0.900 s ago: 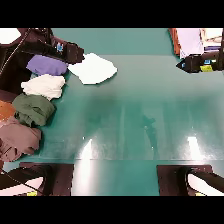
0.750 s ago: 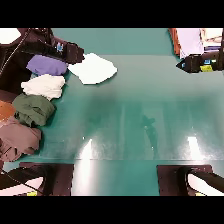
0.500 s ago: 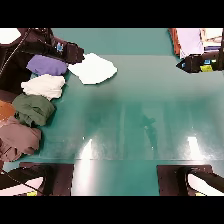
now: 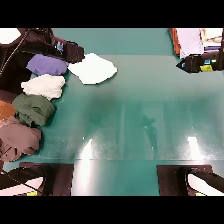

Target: Fold the shirts.

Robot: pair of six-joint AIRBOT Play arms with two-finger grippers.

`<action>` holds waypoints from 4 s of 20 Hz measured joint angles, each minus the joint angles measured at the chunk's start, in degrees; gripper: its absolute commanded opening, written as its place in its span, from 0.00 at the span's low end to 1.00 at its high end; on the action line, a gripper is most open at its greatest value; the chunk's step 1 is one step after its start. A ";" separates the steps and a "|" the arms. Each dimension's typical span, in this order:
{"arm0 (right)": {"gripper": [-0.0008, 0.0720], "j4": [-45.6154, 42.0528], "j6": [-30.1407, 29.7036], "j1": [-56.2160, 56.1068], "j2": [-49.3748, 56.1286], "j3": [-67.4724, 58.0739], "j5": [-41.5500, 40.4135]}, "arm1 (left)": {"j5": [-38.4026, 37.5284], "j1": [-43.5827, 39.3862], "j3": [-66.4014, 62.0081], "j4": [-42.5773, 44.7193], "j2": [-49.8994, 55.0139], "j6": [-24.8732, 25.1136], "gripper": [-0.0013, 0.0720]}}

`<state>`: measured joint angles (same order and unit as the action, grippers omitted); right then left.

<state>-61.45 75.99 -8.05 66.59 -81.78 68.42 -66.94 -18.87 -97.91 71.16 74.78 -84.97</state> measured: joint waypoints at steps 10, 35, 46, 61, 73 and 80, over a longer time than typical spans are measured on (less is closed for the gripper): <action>0.03 0.39 0.00 -0.02 0.00 0.00 -1.18 | 10.51 4.04 1.31 14.93 15.85 -5.62 0.79; 0.03 0.37 0.02 -0.09 -10.40 0.02 -12.79 | 6.75 6.10 -18.82 -8.72 6.32 8.35 0.05; 0.03 0.37 0.02 -0.09 -14.67 0.02 -12.81 | -4.22 -11.91 2.19 -8.20 1.60 10.29 0.84; 0.03 0.26 0.02 -0.09 -14.82 0.02 -6.32 | -1.60 6.95 20.15 -4.17 3.54 7.08 0.85; 0.03 0.39 0.02 -0.09 -12.83 0.02 -2.12 | 0.85 10.43 26.97 -19.06 19.52 12.83 0.84; 0.03 0.42 1.01 -0.09 -9.81 0.13 0.15 | -0.81 10.34 27.30 -19.15 20.74 14.71 0.05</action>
<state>-61.04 76.99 -8.14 56.77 -81.65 68.58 -67.75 -8.54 -70.61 52.01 95.53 -70.26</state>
